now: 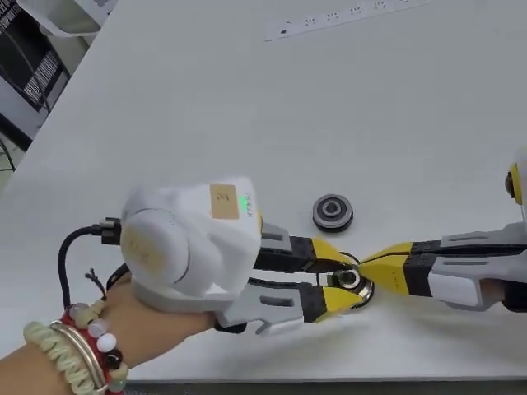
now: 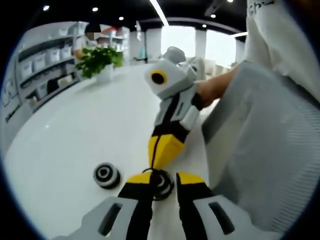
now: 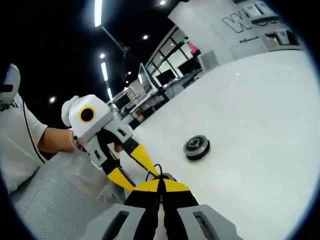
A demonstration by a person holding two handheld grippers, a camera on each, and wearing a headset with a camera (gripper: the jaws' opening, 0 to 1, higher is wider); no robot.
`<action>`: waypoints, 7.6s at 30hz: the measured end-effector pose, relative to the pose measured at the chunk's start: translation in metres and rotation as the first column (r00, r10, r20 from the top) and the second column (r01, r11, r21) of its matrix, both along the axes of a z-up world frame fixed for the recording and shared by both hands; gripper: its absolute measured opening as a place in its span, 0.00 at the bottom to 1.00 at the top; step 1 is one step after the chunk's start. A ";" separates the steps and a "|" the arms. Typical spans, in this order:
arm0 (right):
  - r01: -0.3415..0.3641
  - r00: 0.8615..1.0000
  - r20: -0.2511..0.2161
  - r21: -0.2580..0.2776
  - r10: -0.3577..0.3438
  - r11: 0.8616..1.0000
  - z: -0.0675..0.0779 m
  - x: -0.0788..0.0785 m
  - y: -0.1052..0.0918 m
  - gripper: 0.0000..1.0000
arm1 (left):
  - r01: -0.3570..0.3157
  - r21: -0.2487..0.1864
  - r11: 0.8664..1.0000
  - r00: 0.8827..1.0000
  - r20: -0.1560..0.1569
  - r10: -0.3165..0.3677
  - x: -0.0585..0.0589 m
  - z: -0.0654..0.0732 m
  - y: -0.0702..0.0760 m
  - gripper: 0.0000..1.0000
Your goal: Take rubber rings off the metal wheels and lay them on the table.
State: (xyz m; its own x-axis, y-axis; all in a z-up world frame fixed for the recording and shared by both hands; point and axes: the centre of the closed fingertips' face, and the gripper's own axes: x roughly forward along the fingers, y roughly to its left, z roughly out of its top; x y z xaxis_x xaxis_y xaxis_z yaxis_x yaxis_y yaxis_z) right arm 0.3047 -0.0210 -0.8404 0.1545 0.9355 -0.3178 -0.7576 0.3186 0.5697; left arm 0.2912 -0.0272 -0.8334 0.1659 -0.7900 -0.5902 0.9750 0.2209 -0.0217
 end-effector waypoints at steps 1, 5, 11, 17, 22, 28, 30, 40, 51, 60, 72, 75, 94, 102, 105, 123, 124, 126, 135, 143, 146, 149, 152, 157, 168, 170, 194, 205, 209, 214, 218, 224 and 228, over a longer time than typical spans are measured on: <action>0.001 1.000 0.001 -0.001 -0.001 1.000 0.000 0.000 -0.001 0.00 | 0.000 0.002 1.000 1.000 0.005 0.000 0.000 0.001 0.001 0.23; 0.001 1.000 0.006 -0.006 -0.001 1.000 0.002 -0.005 -0.003 0.00 | 0.000 0.025 1.000 1.000 0.003 0.000 0.000 0.009 0.009 0.28; 0.005 1.000 0.008 -0.012 -0.005 1.000 0.005 -0.012 -0.009 0.00 | -0.035 0.007 0.999 0.999 0.016 0.035 -0.002 0.026 0.017 0.39; 0.025 1.000 0.012 -0.010 -0.025 1.000 0.011 -0.016 -0.015 0.00 | -0.055 0.019 0.998 0.998 0.035 0.055 -0.005 0.033 0.024 0.49; 0.034 0.999 0.034 -0.020 -0.033 0.999 0.018 -0.018 -0.022 0.00 | -0.076 0.021 0.997 0.995 0.070 0.074 -0.007 0.046 0.034 0.51; 0.042 0.997 0.068 -0.038 -0.039 0.998 0.027 -0.016 -0.031 0.00 | -0.138 -0.004 0.990 0.985 0.099 0.138 -0.008 0.065 0.051 0.56; 0.045 0.996 0.079 -0.043 -0.042 0.998 0.031 -0.015 -0.033 0.00 | -0.151 -0.001 0.989 0.982 0.114 0.150 -0.010 0.070 0.058 0.58; 0.046 0.990 0.135 -0.053 -0.038 0.998 0.056 -0.017 -0.038 0.00 | -0.274 -0.072 0.959 0.946 0.158 0.282 -0.015 0.100 0.089 0.72; 0.013 0.985 0.174 -0.082 0.002 0.997 0.069 -0.027 -0.034 0.00 | -0.403 -0.086 0.911 0.898 0.154 0.411 -0.032 0.100 0.132 0.80; -0.044 0.978 0.198 -0.103 0.064 0.994 0.077 -0.030 -0.024 0.00 | -0.471 -0.079 0.879 0.869 0.129 0.477 -0.048 0.090 0.152 0.84; -0.107 0.969 0.213 -0.088 0.123 0.990 0.082 -0.016 0.001 0.00 | -0.531 -0.096 0.842 0.839 0.074 0.539 -0.056 0.080 0.159 0.83; -0.132 0.966 0.212 -0.084 0.147 0.988 0.082 -0.015 0.008 0.00 | -0.542 -0.096 0.835 0.831 0.081 0.550 -0.055 0.081 0.160 0.84; -0.300 0.941 0.115 -0.142 0.317 0.943 0.038 -0.019 0.060 0.00 | -0.549 -0.071 0.833 0.829 0.079 0.553 -0.060 0.085 0.156 0.85; -0.306 0.942 0.074 -0.216 0.328 0.927 0.012 -0.016 0.066 0.00 | -0.546 -0.061 0.836 0.831 0.091 0.549 -0.062 0.090 0.156 0.87; -0.300 0.944 0.059 -0.254 0.325 0.919 0.000 -0.013 0.066 0.00 | -0.546 -0.064 0.835 0.830 0.091 0.550 -0.062 0.092 0.157 0.87; -0.271 0.944 0.085 -0.355 0.320 0.895 -0.017 -0.003 0.061 0.05 | -0.552 -0.039 0.833 0.827 0.101 0.553 -0.063 0.090 0.160 0.86; -0.271 0.943 0.089 -0.357 0.321 0.894 -0.017 -0.002 0.060 0.05 | -0.552 -0.034 0.833 0.828 0.100 0.552 -0.063 0.089 0.160 0.86; -0.270 0.942 0.093 -0.366 0.324 0.891 -0.018 -0.001 0.059 0.06 | -0.549 -0.027 0.835 0.830 0.100 0.549 -0.064 0.088 0.159 0.86; -0.254 0.944 0.112 -0.353 0.310 0.900 -0.009 0.004 0.054 0.10 | -0.541 -0.016 0.841 0.836 0.106 0.539 -0.063 0.090 0.157 0.86; -0.230 0.940 0.174 -0.317 0.295 0.920 0.008 0.007 0.042 0.12 | -0.524 -0.015 0.852 0.846 0.104 0.523 -0.061 0.090 0.152 0.86; -0.224 0.943 0.171 -0.305 0.284 0.926 0.012 0.009 0.035 0.13 | -0.513 -0.006 0.858 0.853 0.105 0.511 -0.059 0.090 0.151 0.86; -0.207 0.946 0.180 -0.302 0.269 0.930 0.015 0.009 0.026 0.14 | -0.499 -0.002 0.867 0.861 0.108 0.496 -0.056 0.091 0.148 0.86; -0.195 0.947 0.190 -0.300 0.258 0.934 0.017 0.007 0.014 0.15 | -0.482 -0.001 0.876 0.871 0.109 0.479 -0.053 0.092 0.144 0.85; -0.181 0.950 0.194 -0.297 0.245 0.938 0.017 0.002 -0.001 0.19 | -0.452 -0.001 0.892 0.886 0.114 0.449 -0.046 0.093 0.136 0.84; -0.155 0.953 0.211 -0.276 0.217 0.949 0.009 -0.011 -0.018 0.19 | -0.345 0.003 0.939 0.933 0.113 0.343 -0.033 0.093 0.105 0.83; -0.152 0.954 0.210 -0.281 0.215 0.948 0.006 -0.012 -0.019 0.19 | -0.327 0.001 0.945 0.939 0.112 0.325 -0.030 0.093 0.100 0.82; -0.112 0.967 0.193 -0.254 0.164 0.961 -0.009 -0.013 -0.015 0.23 | -0.127 -0.009 0.992 0.984 0.124 0.128 0.001 0.082 0.031 0.70; -0.136 0.953 0.224 -0.290 0.205 0.947 -0.017 -0.013 -0.009 0.26 | -0.048 0.019 0.999 0.991 0.128 0.045 0.009 0.048 0.008 0.50; -0.143 0.947 0.234 -0.303 0.219 0.942 -0.019 -0.013 -0.009 0.25 | -0.008 0.042 0.999 0.992 0.123 0.003 0.007 0.032 0.002 0.45; -0.148 0.942 0.246 -0.310 0.230 0.939 -0.019 -0.012 -0.007 0.25 | 0.019 0.076 0.997 0.994 0.102 -0.027 0.007 0.009 0.004 0.35; -0.151 0.936 0.259 -0.313 0.237 0.938 -0.020 -0.012 -0.006 0.24 | -0.050 0.019 0.999 0.998 0.037 0.049 0.014 0.003 0.004 0.31; -0.153 0.931 0.269 -0.323 0.245 0.934 -0.022 -0.011 -0.005 0.24 | 0.003 0.040 0.999 0.998 0.063 -0.005 0.014 -0.006 0.001 0.22; -0.154 0.927 0.279 -0.326 0.251 0.933 -0.022 -0.010 -0.004 0.23 | 0.001 0.036 0.999 0.998 0.065 -0.003 0.016 -0.009 0.001 0.19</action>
